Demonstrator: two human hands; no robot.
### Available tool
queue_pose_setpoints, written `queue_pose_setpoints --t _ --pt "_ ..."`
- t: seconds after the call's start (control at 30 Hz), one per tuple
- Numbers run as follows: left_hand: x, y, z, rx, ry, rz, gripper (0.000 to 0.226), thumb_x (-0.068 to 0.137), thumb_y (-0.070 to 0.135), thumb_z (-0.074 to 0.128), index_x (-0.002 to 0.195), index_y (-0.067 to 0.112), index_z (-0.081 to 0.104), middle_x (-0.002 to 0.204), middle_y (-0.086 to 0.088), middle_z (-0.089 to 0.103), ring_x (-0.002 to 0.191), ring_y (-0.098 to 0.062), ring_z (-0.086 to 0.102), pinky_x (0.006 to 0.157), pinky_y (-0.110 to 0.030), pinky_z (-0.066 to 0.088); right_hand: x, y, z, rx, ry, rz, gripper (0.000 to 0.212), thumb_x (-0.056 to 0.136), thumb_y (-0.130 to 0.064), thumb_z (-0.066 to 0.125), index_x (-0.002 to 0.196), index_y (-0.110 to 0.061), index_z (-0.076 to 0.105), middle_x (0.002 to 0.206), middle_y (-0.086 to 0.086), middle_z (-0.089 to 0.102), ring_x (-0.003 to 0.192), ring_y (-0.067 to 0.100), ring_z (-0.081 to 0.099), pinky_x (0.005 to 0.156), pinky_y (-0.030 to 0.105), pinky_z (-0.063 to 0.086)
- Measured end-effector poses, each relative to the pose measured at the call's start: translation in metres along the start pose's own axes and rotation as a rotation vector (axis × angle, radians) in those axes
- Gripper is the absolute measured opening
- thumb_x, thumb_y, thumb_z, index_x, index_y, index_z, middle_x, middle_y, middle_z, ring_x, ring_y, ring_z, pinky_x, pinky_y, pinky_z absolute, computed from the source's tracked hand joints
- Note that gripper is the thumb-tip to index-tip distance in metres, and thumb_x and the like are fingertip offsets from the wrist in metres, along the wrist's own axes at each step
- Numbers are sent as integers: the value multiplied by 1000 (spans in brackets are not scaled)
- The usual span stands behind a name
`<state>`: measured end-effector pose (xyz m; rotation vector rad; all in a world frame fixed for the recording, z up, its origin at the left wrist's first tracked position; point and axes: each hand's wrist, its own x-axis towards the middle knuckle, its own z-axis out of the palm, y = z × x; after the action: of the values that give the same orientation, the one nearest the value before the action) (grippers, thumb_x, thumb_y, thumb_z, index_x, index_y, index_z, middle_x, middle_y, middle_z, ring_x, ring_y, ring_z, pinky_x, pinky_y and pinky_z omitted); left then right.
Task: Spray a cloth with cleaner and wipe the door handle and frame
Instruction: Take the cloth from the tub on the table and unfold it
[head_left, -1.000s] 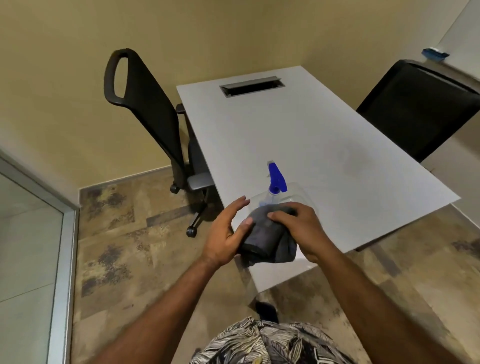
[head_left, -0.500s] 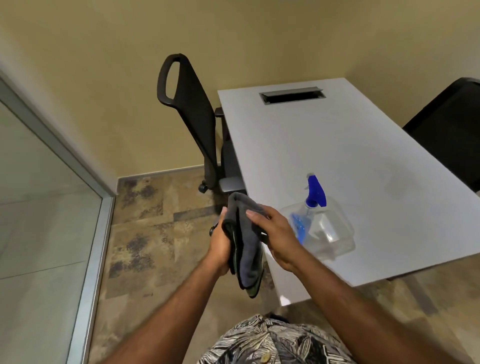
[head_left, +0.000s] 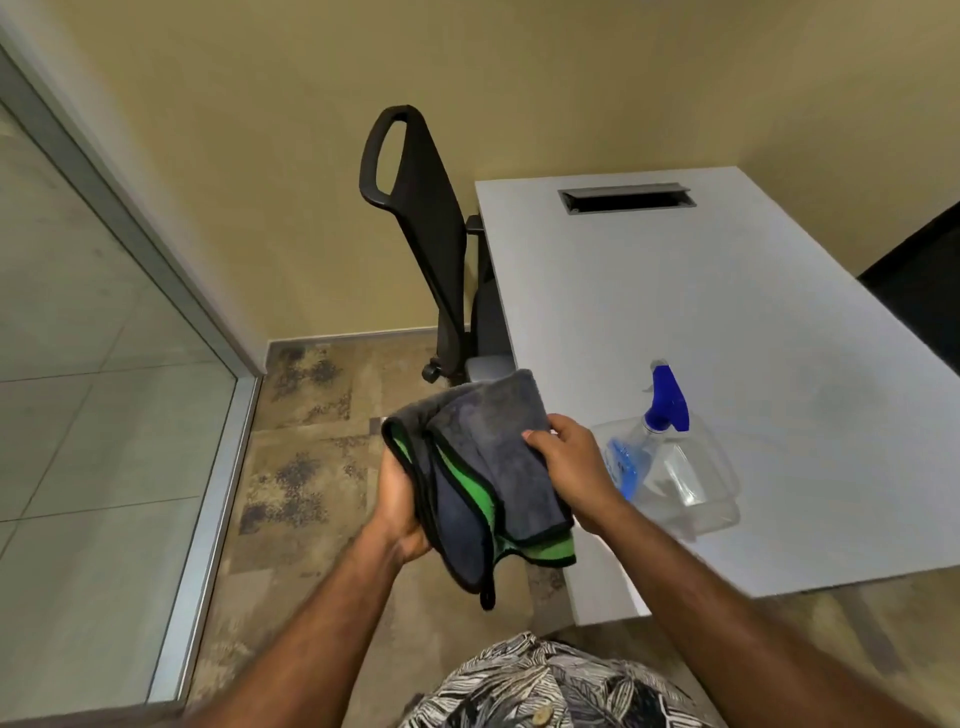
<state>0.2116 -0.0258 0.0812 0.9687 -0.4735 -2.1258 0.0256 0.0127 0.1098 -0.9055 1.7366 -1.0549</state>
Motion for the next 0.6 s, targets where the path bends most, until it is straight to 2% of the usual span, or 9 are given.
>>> queue_pose_setpoints --t 0.1,0.17,0.23,0.3,0.37,0.4,0.47,0.5,0.6 --pt "-7 6 -15 -67 -57 -19 98 82 91 35 141 18 61 146 -17 57 133 -37 56 102 -51 53 7 -6 -9 110 1 59 12 97 -21 58 92 -18 69 97 8 73 93 24 70 81 39 58" --pt "-13 9 -23 -70 -74 -31 112 67 100 38 140 19 63 146 -17 58 134 -38 56 104 -53 50 10 -10 -15 190 -25 98 12 97 -19 59 93 -15 70 97 8 74 88 21 71 70 32 59" --pt "-18 11 -31 -64 -86 -16 118 59 102 43 139 17 63 146 -18 58 134 -39 55 107 -54 48 12 -13 -18 252 -64 139 13 97 -19 61 93 -14 72 92 4 75 80 15 71 60 24 56" --pt "-23 12 -32 -71 -106 1 118 55 96 60 139 13 63 145 -21 58 134 -40 55 108 -56 46 13 -15 -17 317 -103 180 15 96 -18 62 98 -8 73 95 8 75 84 19 72 64 27 56" --pt "-26 10 -31 -78 -123 8 106 52 81 81 131 10 69 136 -21 65 126 -39 62 103 -54 51 14 -16 -16 337 -130 194 20 95 -19 63 104 -4 72 99 10 75 88 22 72 67 29 56" --pt "-25 9 -31 -72 -114 27 91 56 69 87 123 10 74 127 -19 70 118 -37 67 95 -52 57 14 -16 -15 335 -144 186 20 95 -20 64 104 -5 72 99 9 75 88 21 72 66 28 56" --pt "-26 8 -30 -37 -85 60 51 71 43 84 109 9 80 110 -17 77 101 -33 75 82 -46 62 15 -16 -14 317 -167 156 17 94 -24 66 102 -10 72 98 5 76 87 17 73 63 24 57" --pt "-27 8 -29 -21 -73 60 39 74 32 78 105 9 81 105 -16 78 96 -32 76 79 -44 62 15 -16 -14 299 -175 133 17 93 -25 67 103 -12 71 98 4 75 87 16 73 63 23 57" --pt "-29 6 -28 1 -58 59 35 66 17 73 99 9 82 98 -15 78 88 -32 76 75 -42 63 17 -13 -15 177 -173 50 18 93 -29 68 108 -19 69 107 3 73 94 15 71 69 22 56"
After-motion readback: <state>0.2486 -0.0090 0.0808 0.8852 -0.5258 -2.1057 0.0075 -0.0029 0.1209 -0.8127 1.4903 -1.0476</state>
